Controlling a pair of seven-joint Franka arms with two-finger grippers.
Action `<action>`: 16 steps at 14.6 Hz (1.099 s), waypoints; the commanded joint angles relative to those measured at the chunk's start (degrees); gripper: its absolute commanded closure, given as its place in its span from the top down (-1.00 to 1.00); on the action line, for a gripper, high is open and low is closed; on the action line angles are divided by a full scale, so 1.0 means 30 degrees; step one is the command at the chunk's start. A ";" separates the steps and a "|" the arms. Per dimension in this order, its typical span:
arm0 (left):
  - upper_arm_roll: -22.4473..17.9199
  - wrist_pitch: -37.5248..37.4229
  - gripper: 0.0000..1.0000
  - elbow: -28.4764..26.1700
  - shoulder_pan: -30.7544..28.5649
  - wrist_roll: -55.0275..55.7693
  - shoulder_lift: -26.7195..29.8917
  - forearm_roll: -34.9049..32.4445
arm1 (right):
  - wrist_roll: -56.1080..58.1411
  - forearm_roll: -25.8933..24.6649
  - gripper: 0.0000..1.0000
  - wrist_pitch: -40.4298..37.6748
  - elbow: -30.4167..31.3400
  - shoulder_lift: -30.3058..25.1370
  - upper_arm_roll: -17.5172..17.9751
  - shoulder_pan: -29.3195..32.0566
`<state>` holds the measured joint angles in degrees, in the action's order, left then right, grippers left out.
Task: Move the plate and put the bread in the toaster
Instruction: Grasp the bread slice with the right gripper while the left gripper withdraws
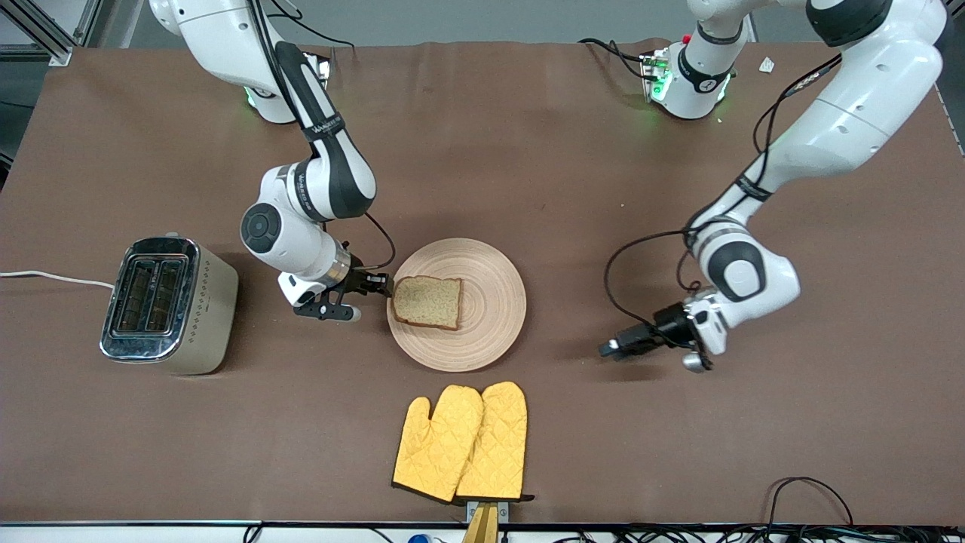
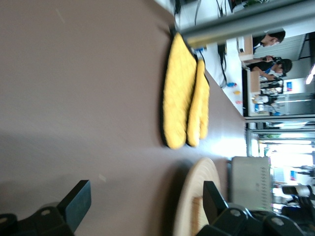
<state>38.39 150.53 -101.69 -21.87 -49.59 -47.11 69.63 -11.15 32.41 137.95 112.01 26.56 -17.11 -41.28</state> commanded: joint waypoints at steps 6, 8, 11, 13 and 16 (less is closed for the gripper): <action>-0.0372 -0.3906 1.00 0.0908 -0.4163 0.4307 0.1666 -0.8761 | -0.1175 0.0329 -0.20 0.0919 -0.0512 0.1020 -0.0215 -0.1095; -0.0461 -0.5577 1.00 0.1259 -0.4836 0.5508 0.2721 -1.0134 | -0.1204 0.0329 -0.27 0.0979 -0.0512 0.1050 -0.0215 -0.1153; -0.0403 -0.8097 1.00 0.2692 -0.5191 0.9309 0.4011 -1.4639 | -0.1204 0.0329 -0.39 0.1008 -0.0512 0.1079 -0.0186 -0.1241; -0.0082 -0.8720 1.00 0.2989 -0.5016 1.1859 0.4598 -1.7250 | -0.1233 0.0329 -0.41 0.1241 -0.0512 0.1137 -0.0185 -0.1241; 0.0564 -0.9214 1.00 0.3019 -0.4986 1.3687 0.5738 -1.9629 | -0.1263 0.0329 -0.41 0.1622 -0.0512 0.1430 -0.0185 -0.1475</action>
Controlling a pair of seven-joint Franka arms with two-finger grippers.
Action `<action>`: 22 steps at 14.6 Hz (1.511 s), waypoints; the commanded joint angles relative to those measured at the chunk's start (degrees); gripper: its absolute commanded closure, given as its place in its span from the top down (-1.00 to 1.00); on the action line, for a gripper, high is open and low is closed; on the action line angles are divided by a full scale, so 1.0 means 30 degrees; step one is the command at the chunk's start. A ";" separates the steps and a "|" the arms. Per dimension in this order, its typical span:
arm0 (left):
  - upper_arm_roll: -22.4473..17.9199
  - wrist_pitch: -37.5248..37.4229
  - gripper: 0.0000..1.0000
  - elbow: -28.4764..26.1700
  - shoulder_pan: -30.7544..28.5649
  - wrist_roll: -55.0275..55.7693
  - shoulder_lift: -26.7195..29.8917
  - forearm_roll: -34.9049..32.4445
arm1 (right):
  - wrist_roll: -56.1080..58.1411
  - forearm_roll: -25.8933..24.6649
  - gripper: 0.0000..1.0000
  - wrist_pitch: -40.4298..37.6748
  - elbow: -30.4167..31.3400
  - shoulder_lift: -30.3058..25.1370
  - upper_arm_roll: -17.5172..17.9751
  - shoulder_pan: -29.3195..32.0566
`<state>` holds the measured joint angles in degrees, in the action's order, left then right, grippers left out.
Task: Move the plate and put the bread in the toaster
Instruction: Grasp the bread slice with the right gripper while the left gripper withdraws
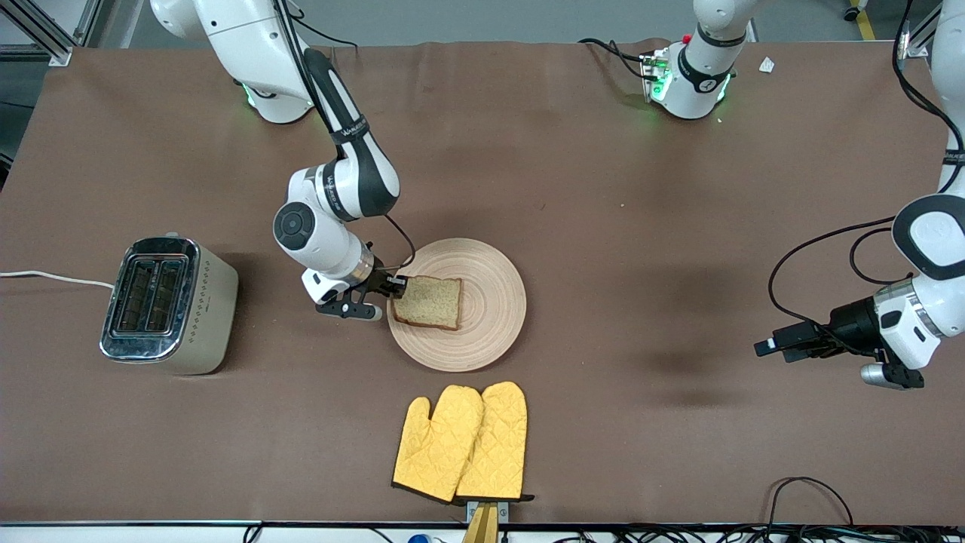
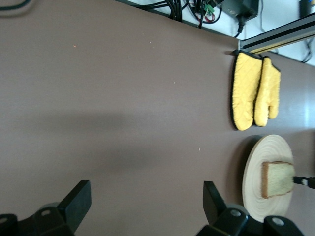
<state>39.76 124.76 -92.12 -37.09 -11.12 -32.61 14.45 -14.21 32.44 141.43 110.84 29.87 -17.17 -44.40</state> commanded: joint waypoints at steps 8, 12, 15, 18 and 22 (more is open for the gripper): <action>0.1130 -0.5400 1.00 -0.0084 0.0470 0.4785 0.4712 -0.5193 | -0.0507 0.0350 -0.76 0.0844 -0.0091 0.0444 -0.0166 -0.0872; -0.0992 -0.7390 1.00 -0.0143 0.2949 0.5172 0.7258 -0.5989 | -0.0974 0.0320 -0.93 0.0875 -0.0120 0.0503 -0.0166 -0.0961; -0.5794 -0.9088 1.00 -0.0114 0.7076 0.4938 0.8960 -0.5989 | -0.1064 0.0291 -0.97 0.0670 -0.0179 0.0444 -0.0224 -0.0932; -1.0162 -0.9740 1.00 -0.0143 1.1061 0.4879 1.0046 -0.5989 | -0.1063 -0.0001 -0.99 -0.1108 -0.0820 0.0328 -0.0400 -0.0903; -1.3164 -1.0968 1.00 -0.0084 1.4210 0.4850 1.0926 -0.5872 | -0.1501 -0.0961 -0.99 -0.6316 -0.3363 0.0093 -0.1949 -0.1078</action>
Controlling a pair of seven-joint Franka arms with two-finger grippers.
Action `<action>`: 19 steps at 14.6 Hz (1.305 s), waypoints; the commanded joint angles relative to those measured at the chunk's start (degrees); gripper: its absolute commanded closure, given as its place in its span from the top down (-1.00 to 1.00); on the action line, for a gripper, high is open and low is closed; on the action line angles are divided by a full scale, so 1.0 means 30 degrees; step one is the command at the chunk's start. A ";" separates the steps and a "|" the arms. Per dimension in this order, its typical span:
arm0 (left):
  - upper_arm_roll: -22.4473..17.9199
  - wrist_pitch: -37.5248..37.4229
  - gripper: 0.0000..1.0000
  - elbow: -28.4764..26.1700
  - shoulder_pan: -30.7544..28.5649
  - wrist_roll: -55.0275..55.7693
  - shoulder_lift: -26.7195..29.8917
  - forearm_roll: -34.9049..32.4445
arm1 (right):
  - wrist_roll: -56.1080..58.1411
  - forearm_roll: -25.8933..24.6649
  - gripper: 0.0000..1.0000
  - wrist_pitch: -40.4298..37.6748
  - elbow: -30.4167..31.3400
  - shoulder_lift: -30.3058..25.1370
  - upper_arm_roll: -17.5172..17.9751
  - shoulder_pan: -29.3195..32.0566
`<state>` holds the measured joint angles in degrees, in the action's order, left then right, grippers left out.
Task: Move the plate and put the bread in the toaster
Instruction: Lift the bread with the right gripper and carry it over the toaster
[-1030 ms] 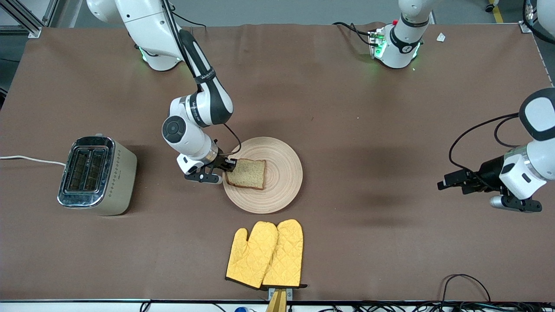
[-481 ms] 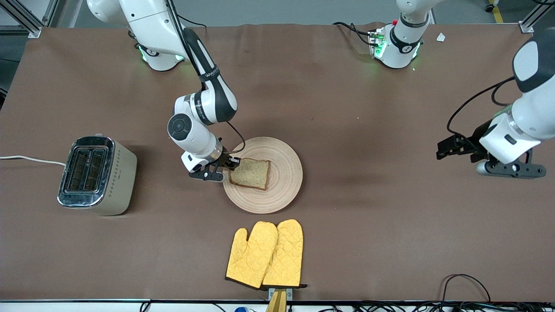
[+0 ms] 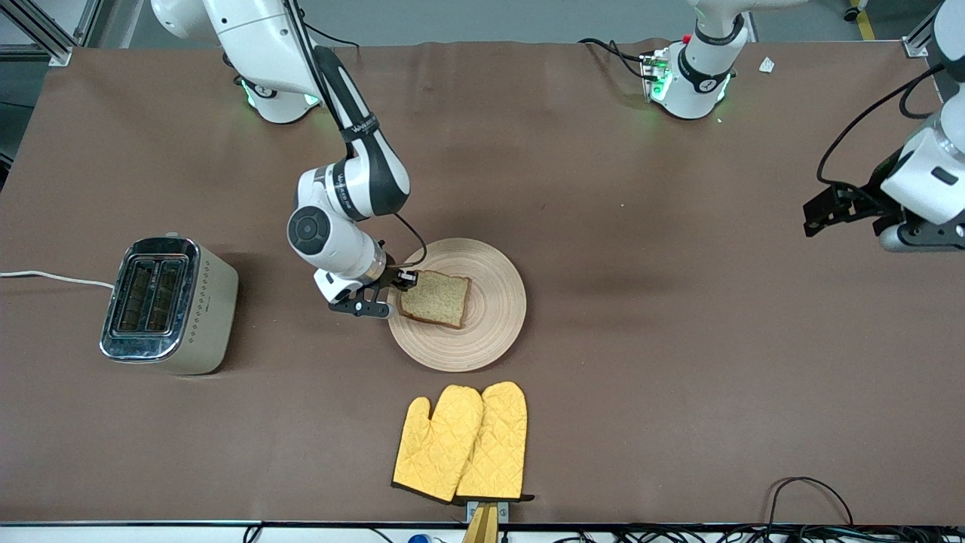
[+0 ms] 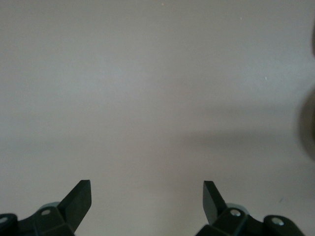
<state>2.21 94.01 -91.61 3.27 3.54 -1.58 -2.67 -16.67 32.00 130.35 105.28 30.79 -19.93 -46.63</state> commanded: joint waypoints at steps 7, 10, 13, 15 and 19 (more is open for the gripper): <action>0.0990 -0.1980 1.00 -0.0431 -0.0152 0.0284 0.1758 -0.0049 | -0.2941 -1.1412 -0.99 -1.0659 -0.7374 -0.0213 -0.1353 -0.0601; 0.1107 -0.1951 1.00 -0.0372 -0.0240 0.0254 0.1729 -0.0049 | -0.2765 -1.5517 -0.99 -1.2509 -0.7817 -0.1235 -0.1383 -0.0455; 0.1108 -0.1980 1.00 -0.0372 -0.0240 -0.0037 0.1787 -0.0049 | -0.2939 -1.8215 -0.99 -1.4352 -0.7817 -0.2027 -0.1615 -0.0367; 0.1108 -0.2009 1.00 -0.0343 -0.0269 -0.0214 0.1846 -0.0049 | -0.2999 -1.9245 -0.99 -1.5262 -0.7700 -0.2525 -0.2200 -0.0396; 0.0990 -0.2009 1.00 -0.0285 -0.0648 -0.1152 0.1817 0.0038 | -0.3028 -2.1678 -0.99 -1.6672 -0.7058 -0.3696 -0.2934 -0.0309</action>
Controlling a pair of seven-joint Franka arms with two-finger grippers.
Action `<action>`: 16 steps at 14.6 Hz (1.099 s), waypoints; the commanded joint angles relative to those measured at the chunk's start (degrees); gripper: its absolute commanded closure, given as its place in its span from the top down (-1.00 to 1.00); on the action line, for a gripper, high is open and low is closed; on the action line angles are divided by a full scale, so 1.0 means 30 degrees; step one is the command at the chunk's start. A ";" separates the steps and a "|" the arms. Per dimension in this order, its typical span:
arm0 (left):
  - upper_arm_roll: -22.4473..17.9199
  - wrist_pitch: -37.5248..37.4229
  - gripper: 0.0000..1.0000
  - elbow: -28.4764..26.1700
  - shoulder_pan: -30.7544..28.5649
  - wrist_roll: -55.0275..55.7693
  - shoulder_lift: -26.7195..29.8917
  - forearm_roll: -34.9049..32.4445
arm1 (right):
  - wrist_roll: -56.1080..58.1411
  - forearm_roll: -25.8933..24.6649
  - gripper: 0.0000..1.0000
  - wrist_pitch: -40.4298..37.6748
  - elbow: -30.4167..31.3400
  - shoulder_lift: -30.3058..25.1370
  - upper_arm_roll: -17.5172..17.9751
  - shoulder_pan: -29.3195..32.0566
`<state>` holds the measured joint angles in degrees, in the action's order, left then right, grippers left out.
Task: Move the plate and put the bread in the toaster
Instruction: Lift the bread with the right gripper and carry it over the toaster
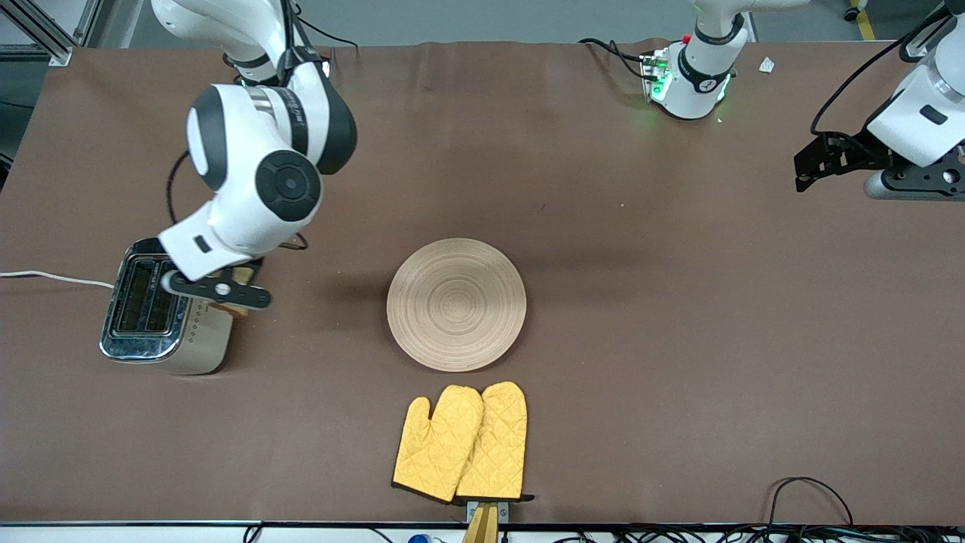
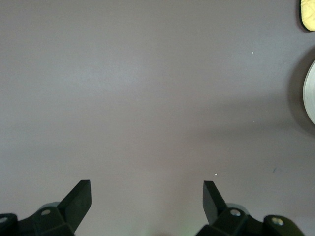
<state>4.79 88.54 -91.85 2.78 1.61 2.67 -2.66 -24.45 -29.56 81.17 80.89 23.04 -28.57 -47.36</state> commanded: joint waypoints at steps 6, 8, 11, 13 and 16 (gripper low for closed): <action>0.0075 -0.0247 1.00 -0.0145 -0.0661 -0.0506 0.0340 0.0651 | -0.0433 -0.1456 -0.99 0.1560 0.3233 -0.1586 -0.1726 0.0464; 0.0074 -0.0393 1.00 -0.0174 -0.0837 -0.0536 0.0340 0.0651 | -0.0433 -0.1717 -0.99 0.2703 0.4553 -0.2112 -0.2048 0.0464; 0.0074 -0.0598 1.00 -0.0145 -0.0867 -0.0565 0.0340 0.0681 | -0.0433 -0.2305 -0.99 0.3441 0.5583 -0.2524 -0.2107 0.0522; 0.0074 -0.0598 1.00 -0.0057 -0.0867 -0.0536 0.0340 0.0710 | -0.0433 -0.2306 -0.99 0.3441 0.5613 -0.2554 -0.2078 0.0786; 0.0104 -0.0627 1.00 0.0119 -0.0838 -0.0565 0.0282 0.0769 | -0.0433 -0.2799 -0.99 0.3470 0.6138 -0.2932 -0.2078 0.0786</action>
<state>4.81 87.57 -91.67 0.68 0.93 2.69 -1.18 -24.49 -35.13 90.56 95.57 17.83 -35.36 -44.97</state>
